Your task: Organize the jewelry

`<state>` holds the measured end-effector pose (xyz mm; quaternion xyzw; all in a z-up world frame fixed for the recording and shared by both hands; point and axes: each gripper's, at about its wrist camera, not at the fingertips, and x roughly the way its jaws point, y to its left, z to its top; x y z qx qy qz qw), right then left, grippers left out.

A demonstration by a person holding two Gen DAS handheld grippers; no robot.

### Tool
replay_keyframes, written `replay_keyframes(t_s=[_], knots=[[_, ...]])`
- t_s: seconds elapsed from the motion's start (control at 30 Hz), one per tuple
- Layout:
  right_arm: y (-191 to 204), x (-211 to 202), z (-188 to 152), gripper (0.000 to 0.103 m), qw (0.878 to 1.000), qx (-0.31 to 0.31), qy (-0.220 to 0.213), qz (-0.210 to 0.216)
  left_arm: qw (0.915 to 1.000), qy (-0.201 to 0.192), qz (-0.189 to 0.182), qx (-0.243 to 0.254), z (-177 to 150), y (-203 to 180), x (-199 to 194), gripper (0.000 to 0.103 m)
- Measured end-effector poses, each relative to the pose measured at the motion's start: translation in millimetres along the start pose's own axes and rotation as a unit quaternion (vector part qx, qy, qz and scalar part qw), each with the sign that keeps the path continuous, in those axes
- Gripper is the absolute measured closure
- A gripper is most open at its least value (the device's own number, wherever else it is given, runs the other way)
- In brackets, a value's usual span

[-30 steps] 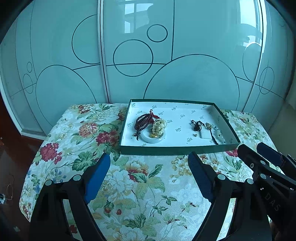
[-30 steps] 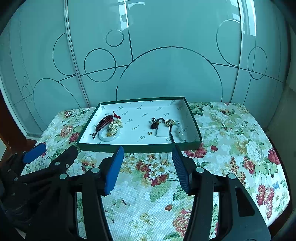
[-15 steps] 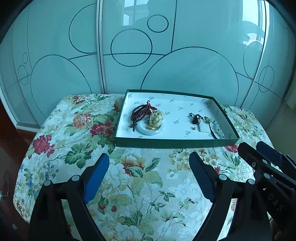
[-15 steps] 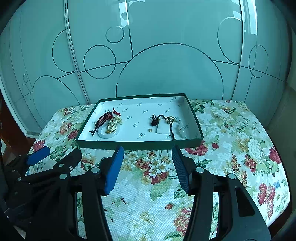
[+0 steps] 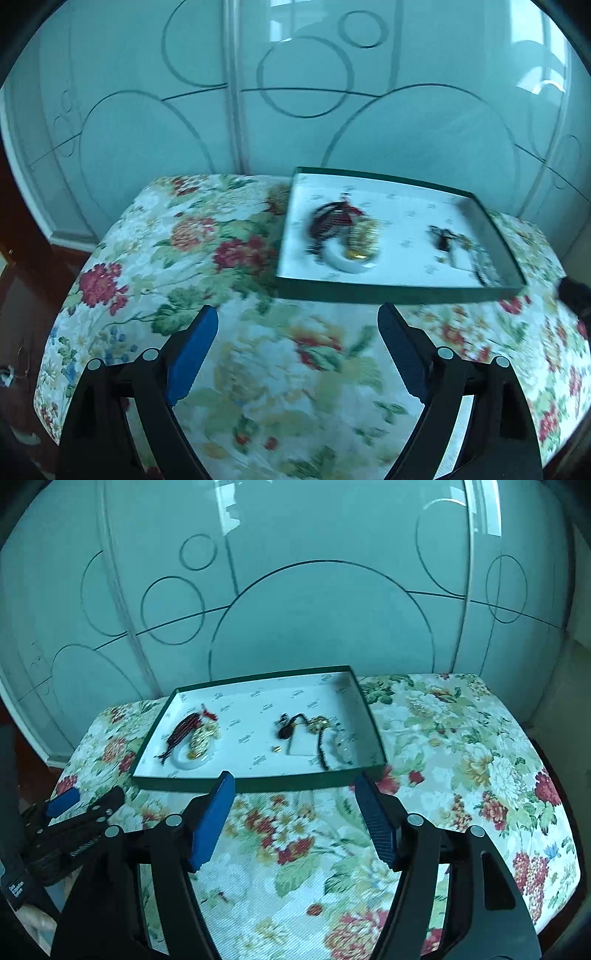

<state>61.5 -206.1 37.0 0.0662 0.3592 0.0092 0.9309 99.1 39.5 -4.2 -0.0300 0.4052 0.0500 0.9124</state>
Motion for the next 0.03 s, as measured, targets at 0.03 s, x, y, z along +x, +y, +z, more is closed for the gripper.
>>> replay_keyframes(t_s=[0.03], knots=[[-12.4,6.3,6.8,0.032,1.0,0.01,0.0,-0.015,0.9999,0.004,0.011,-0.008,3.8,9.8,8.8,0.016]])
